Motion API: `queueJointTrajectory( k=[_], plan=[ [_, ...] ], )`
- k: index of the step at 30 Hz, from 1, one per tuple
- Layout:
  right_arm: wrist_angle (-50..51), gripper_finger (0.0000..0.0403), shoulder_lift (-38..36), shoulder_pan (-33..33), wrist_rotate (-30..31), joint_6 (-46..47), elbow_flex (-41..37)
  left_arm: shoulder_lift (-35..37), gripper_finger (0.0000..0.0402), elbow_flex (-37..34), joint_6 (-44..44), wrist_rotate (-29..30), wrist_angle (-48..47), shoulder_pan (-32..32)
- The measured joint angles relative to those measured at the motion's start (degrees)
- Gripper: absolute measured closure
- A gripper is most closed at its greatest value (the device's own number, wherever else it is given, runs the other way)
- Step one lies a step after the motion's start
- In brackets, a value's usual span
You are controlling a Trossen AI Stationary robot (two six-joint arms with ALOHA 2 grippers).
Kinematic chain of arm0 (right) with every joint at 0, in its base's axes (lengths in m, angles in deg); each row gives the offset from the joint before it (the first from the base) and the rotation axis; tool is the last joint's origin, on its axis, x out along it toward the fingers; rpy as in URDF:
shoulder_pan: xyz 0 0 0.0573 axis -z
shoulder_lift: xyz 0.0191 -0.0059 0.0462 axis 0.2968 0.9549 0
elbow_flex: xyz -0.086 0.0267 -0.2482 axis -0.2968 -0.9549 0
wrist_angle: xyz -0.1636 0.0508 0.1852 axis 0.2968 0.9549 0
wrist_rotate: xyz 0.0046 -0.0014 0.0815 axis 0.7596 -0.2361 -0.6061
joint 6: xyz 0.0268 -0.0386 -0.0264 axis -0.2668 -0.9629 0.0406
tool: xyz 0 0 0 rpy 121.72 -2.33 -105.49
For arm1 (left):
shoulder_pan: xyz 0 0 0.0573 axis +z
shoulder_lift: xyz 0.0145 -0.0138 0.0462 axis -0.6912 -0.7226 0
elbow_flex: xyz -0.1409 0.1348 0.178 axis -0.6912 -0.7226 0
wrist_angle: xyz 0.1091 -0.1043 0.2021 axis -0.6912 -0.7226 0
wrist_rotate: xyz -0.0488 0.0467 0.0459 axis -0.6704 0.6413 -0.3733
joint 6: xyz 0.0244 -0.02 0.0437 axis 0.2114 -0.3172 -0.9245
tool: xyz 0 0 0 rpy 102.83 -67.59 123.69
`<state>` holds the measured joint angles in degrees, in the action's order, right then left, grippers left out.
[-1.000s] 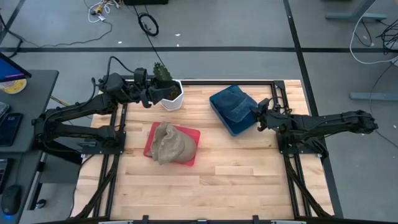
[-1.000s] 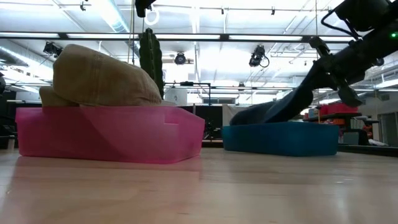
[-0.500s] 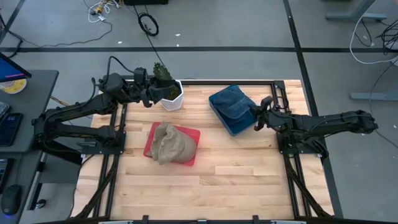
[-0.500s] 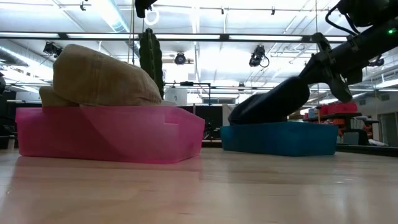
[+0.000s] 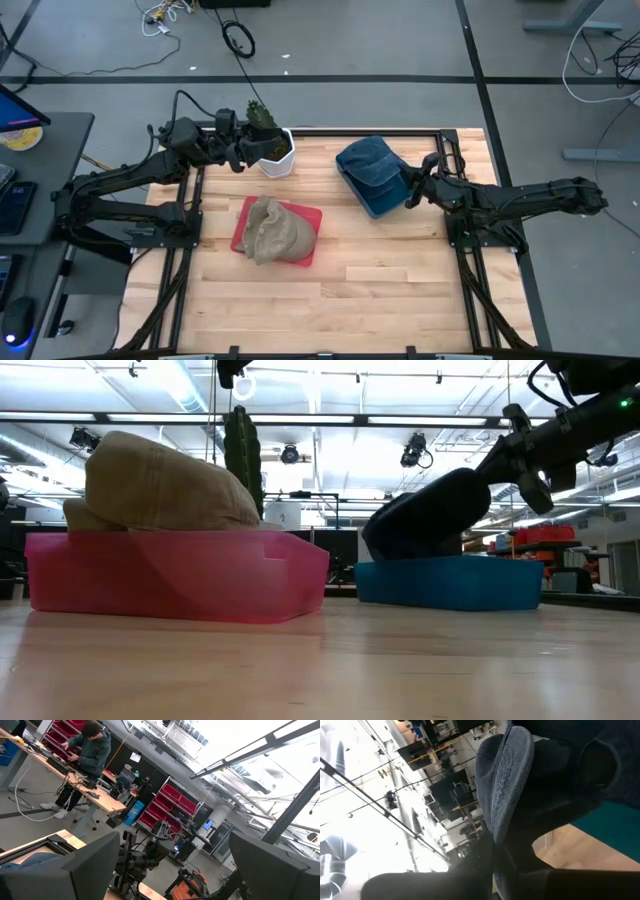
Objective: Pick & Place hat
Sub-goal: Put the blue cap into the blue bin
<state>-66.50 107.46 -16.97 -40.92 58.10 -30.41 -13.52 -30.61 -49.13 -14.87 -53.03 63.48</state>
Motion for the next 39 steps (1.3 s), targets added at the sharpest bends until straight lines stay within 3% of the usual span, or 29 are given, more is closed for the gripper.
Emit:
queueJointTrajectory(
  k=[18, 28, 39],
  plan=[
    [12.87, 0.0395, 0.00, -0.02, -5.72, 3.32, 0.05, 0.00, 0.0022, 0.00, -0.04, 0.00, 0.00, 0.00],
    [19.65, 0.0395, 0.00, -0.02, -5.70, 3.55, 0.05, 0.00, 0.0022, 0.00, 0.11, 0.02, 0.00, 0.00],
    [23.64, 0.0395, -0.02, -0.04, -1.62, -5.36, 0.12, 0.00, 0.0022, 0.00, 0.13, 0.44, 0.00, 0.01]
  ],
)
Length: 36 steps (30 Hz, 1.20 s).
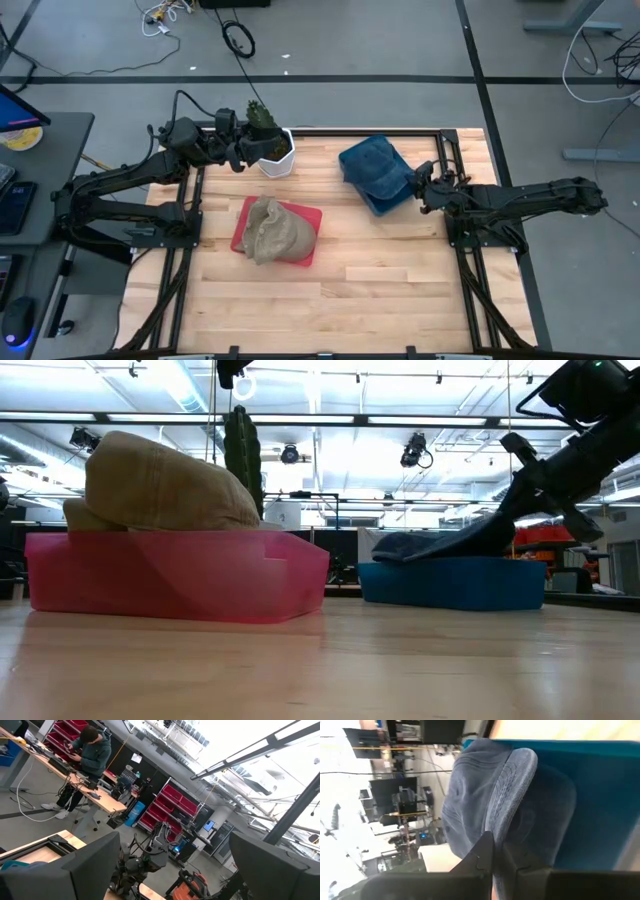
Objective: Pick & Place hat
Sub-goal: Put the blue cap into the blue bin
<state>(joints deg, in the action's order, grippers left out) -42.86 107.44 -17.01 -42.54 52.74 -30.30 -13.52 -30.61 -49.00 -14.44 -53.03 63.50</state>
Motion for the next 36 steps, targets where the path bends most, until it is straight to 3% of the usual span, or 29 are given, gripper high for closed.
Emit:
queueJointTrajectory(
  k=[7, 15, 22, 26, 36],
  plan=[
    [-0.65, 0.0394, 0.00, 0.02, 0.74, -2.58, 0.00, 0.00, 0.0022, 0.00, 0.31, -0.02, -0.29, 0.00],
    [6.09, 0.0390, 0.00, 0.04, -2.79, 2.29, 0.00, 0.02, 0.0022, 0.00, 1.54, -0.03, -4.39, 0.00],
    [11.44, 0.0362, 0.34, 0.22, -7.48, 2.37, -0.02, 0.02, 0.0022, 0.00, 1.55, -0.04, -4.44, 0.00],
    [13.20, 0.0313, 0.50, 0.20, -10.61, 1.53, -0.17, 0.02, 0.0022, 0.00, 1.55, -0.03, -4.46, -0.02],
    [3.17, 0.0102, 0.39, 0.17, -10.09, -5.40, -0.20, 0.02, 0.0022, 0.00, 1.55, -0.04, -4.67, -0.02]
  ],
)
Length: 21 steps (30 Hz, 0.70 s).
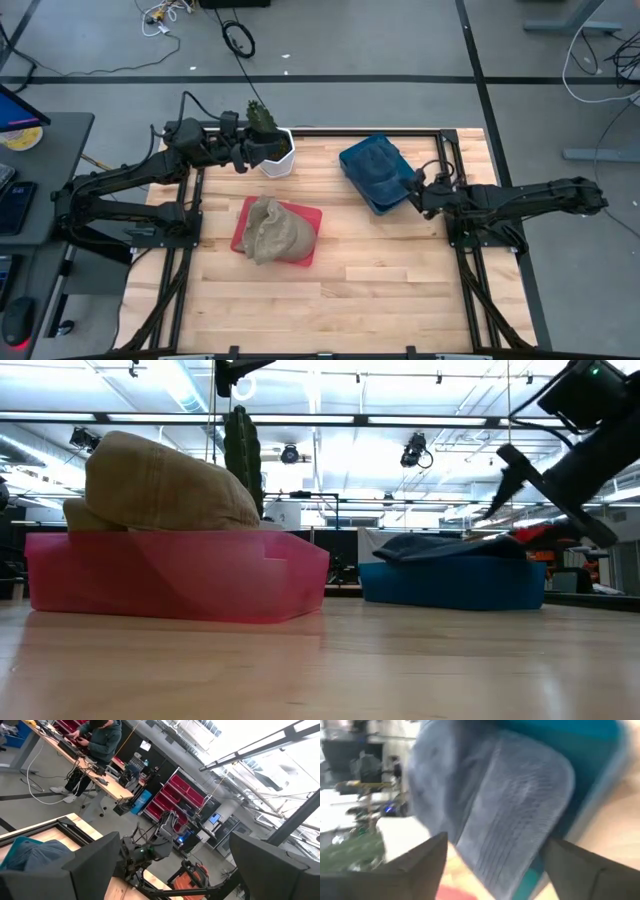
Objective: Pick & Place hat
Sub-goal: Put the blue cap into the blue bin
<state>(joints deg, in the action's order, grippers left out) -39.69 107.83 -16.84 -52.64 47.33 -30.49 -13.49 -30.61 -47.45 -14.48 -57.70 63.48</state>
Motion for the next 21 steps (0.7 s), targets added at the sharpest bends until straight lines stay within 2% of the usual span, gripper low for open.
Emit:
queueJointTrajectory(
  k=[4, 8, 18, 21],
  plan=[
    [-5.01, 0.0055, 0.00, -0.02, -2.18, -4.58, 0.04, 0.00, 0.0022, 0.00, 0.02, 0.00, -0.12, -0.13],
    [-5.00, 0.0045, -0.59, -0.02, -3.51, -5.31, 0.11, 0.00, 0.0022, 0.00, 0.35, -0.02, -0.14, -0.11],
    [-7.68, 0.0090, -2.22, 0.07, -3.18, -6.10, 0.28, 0.00, 0.0022, 0.00, 5.33, -0.02, -7.39, -0.13],
    [-3.58, 0.0108, -2.82, 0.07, -4.08, -6.53, 1.71, 0.00, 0.0022, 0.00, 6.11, -0.04, -9.14, -0.13]
  ],
)
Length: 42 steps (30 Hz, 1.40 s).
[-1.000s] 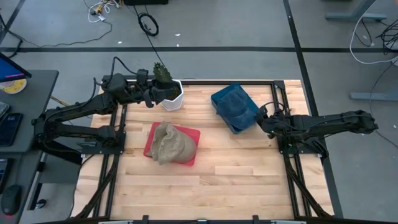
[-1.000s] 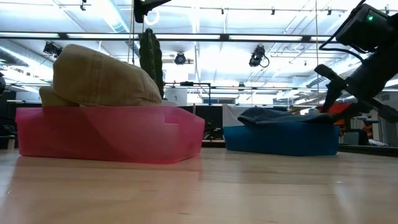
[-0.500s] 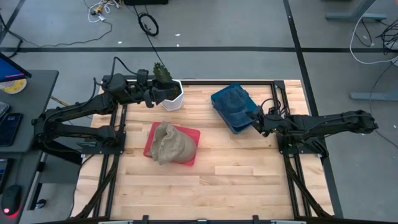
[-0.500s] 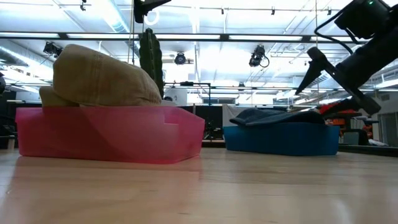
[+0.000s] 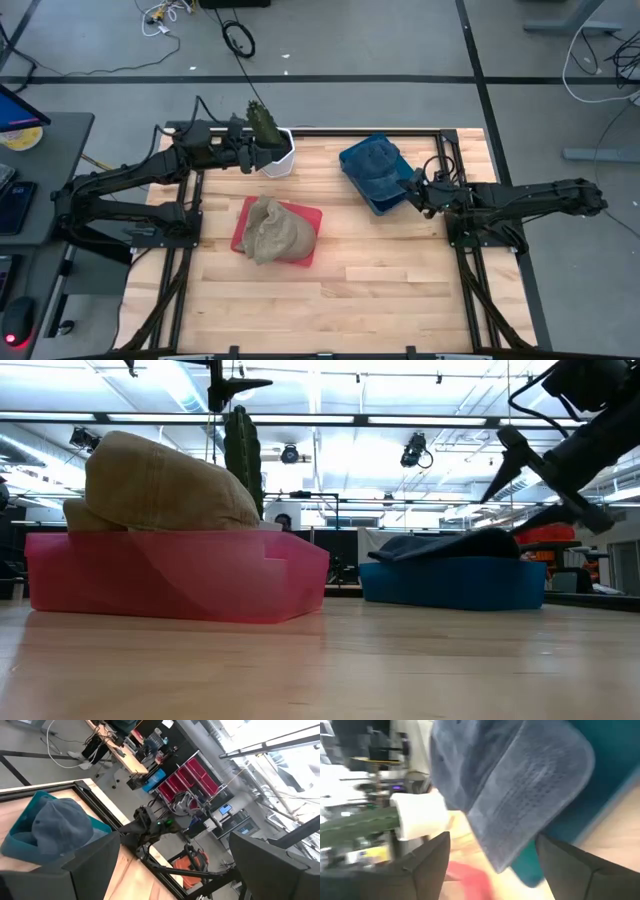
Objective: Pick & Place hat
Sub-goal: Put the blue cap into the blue bin, then return to Home Position
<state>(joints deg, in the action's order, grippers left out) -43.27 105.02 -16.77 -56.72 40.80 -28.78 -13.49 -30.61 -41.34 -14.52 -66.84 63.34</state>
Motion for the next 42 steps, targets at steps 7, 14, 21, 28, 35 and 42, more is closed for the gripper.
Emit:
queueJointTrajectory(
  k=[7, 14, 21, 28, 35, 42],
  plan=[
    [17.99, 0.0164, -0.13, 0.00, 2.37, -0.53, 6.97, 0.00, 0.0022, 0.00, 0.01, 0.00, -0.01, 0.02],
    [7.53, 0.0225, -0.12, 0.02, 3.40, -14.76, 10.27, 0.00, 0.0022, 0.00, 0.00, 0.02, -0.02, 0.02],
    [-15.43, 0.0242, 1.47, 0.09, 1.07, -32.90, 10.31, 0.00, 0.0022, 0.00, 1.39, 0.02, -0.01, -0.36],
    [-18.00, 0.0245, 4.17, 0.67, -5.67, -34.18, 10.33, 0.00, 0.0022, 0.00, 1.68, -0.04, 0.01, -2.59],
    [-20.11, 0.0311, 7.38, 0.66, -8.53, -36.95, 10.33, 0.00, 0.0022, 0.00, 4.18, 0.61, -0.79, -4.90],
    [-20.13, 0.0393, 9.27, 0.67, -10.07, -40.14, 10.32, 0.00, 0.0022, 0.00, 4.55, 2.05, -1.69, -7.68]
  ],
)
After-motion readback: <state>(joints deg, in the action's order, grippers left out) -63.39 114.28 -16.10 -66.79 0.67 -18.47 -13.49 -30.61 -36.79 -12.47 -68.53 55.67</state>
